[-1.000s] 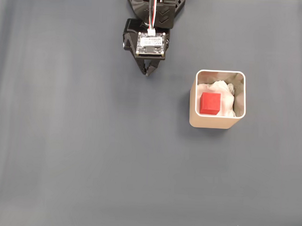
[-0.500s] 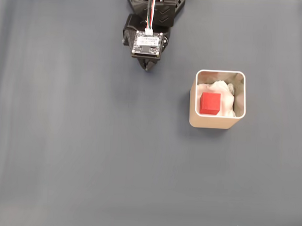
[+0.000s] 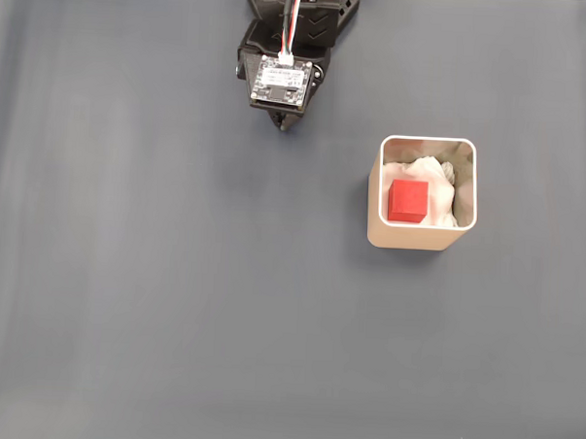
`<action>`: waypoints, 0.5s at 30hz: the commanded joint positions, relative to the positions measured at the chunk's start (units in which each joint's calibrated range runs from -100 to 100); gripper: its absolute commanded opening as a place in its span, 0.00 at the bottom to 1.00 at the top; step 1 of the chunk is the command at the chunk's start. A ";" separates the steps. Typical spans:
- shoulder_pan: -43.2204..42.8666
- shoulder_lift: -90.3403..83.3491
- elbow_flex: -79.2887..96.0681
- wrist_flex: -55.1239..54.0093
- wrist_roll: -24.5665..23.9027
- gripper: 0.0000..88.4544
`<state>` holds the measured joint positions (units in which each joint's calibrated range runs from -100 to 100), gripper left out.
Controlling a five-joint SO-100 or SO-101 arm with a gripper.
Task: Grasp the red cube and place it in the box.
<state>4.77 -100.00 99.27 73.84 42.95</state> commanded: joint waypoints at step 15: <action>0.37 0.09 0.55 1.70 1.66 0.01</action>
<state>4.77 -100.00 99.27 74.33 44.22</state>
